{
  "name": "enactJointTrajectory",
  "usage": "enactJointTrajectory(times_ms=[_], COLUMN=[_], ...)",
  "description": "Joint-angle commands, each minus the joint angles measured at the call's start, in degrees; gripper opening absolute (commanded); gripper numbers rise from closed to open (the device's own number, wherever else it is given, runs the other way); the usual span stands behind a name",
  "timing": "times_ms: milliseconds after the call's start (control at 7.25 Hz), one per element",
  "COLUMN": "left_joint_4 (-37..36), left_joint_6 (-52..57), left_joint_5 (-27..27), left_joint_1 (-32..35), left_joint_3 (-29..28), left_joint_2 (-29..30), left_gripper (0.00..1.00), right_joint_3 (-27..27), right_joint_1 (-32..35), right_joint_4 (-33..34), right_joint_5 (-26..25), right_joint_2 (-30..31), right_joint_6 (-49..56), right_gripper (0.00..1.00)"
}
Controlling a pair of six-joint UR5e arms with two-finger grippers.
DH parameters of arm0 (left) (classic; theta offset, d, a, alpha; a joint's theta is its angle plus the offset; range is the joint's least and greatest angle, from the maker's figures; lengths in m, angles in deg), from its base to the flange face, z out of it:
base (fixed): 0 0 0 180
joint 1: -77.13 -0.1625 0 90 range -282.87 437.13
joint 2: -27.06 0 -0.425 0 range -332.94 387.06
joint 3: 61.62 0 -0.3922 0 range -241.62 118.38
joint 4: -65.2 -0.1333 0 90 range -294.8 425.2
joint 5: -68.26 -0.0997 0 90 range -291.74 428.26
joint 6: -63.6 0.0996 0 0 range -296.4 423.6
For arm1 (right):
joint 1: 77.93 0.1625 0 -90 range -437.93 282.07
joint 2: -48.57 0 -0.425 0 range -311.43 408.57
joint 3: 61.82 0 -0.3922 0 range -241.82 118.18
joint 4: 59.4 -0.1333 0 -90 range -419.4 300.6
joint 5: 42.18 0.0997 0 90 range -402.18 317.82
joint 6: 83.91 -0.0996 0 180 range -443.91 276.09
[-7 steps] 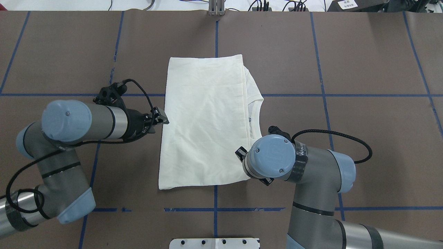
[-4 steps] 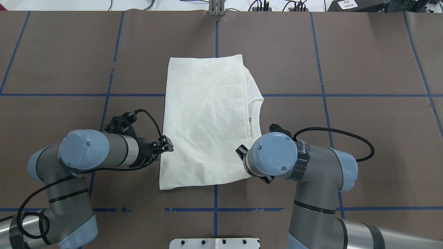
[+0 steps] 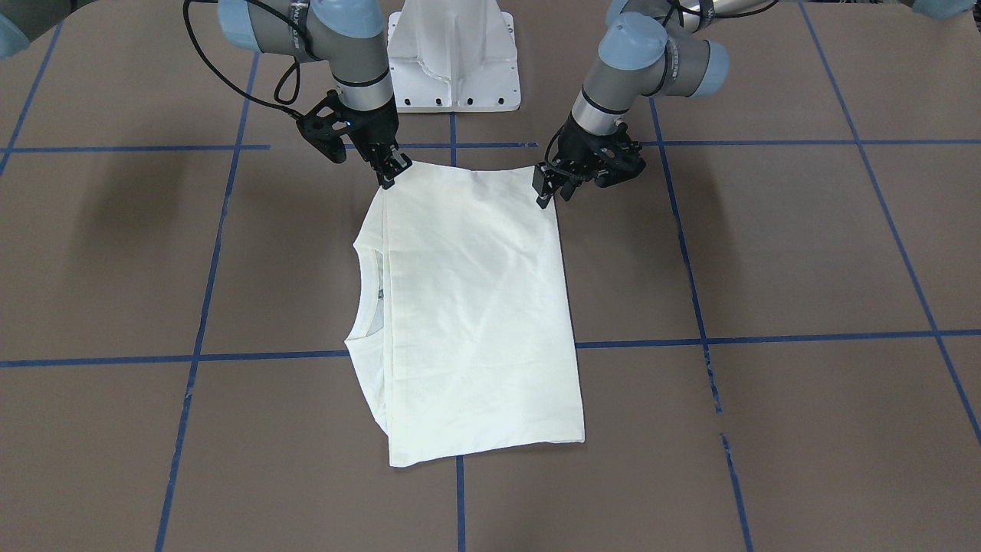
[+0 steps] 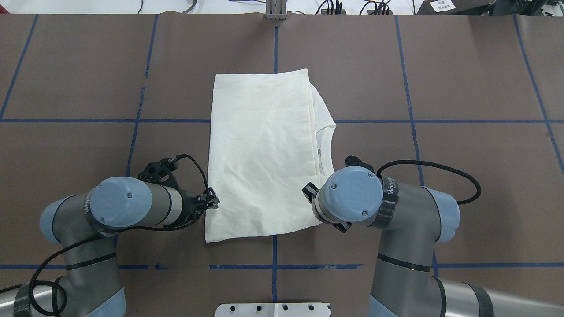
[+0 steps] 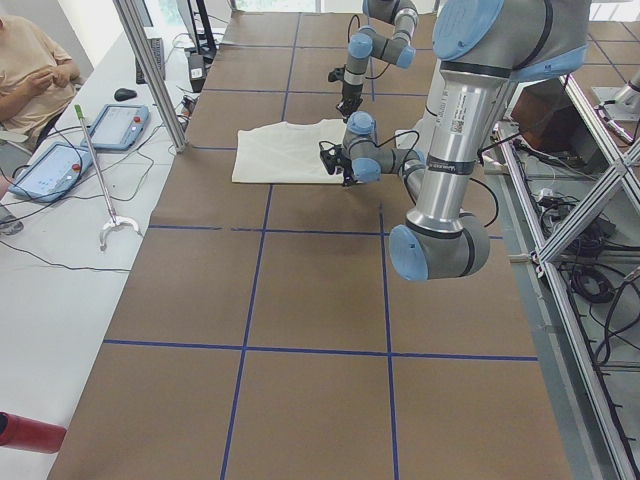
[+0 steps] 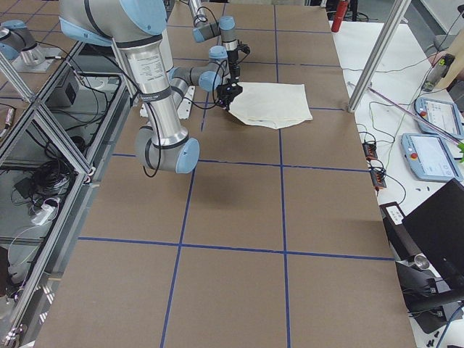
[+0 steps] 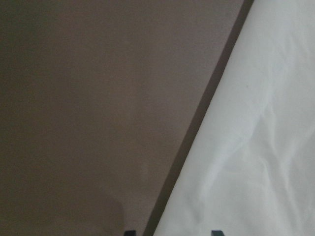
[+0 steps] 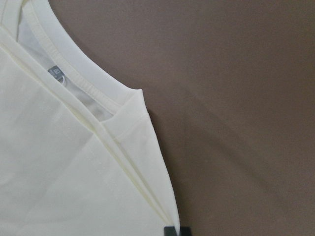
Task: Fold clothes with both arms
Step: 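Lift the shirt edges with both grippers and fold them toward the far side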
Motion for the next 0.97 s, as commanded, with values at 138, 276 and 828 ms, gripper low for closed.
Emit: enactJointTrajectory(times_ms=[138, 276, 828], left_joint_4=[-0.76, -2.59, -5.77], left_joint_6=[-1.69, -2.65, -2.75], left_joint_5=[0.15, 0.15, 0.23], left_joint_1=[-3.36, -3.62, -3.89], left_joint_3=[1.24, 2.2, 4.15], left_joint_2=[-0.11, -0.02, -0.11], left_gripper=[0.52, 0.29, 0.0], right_joint_3=[-0.08, -0.08, -0.17], right_joint_1=[0.01, 0.01, 0.09], right_joint_4=[0.0, 0.0, 0.09], right_joint_5=[0.0, 0.0, 0.0], right_joint_2=[0.05, 0.05, 0.14], right_joint_6=[0.0, -0.09, -0.09], right_gripper=[0.0, 0.0, 0.0])
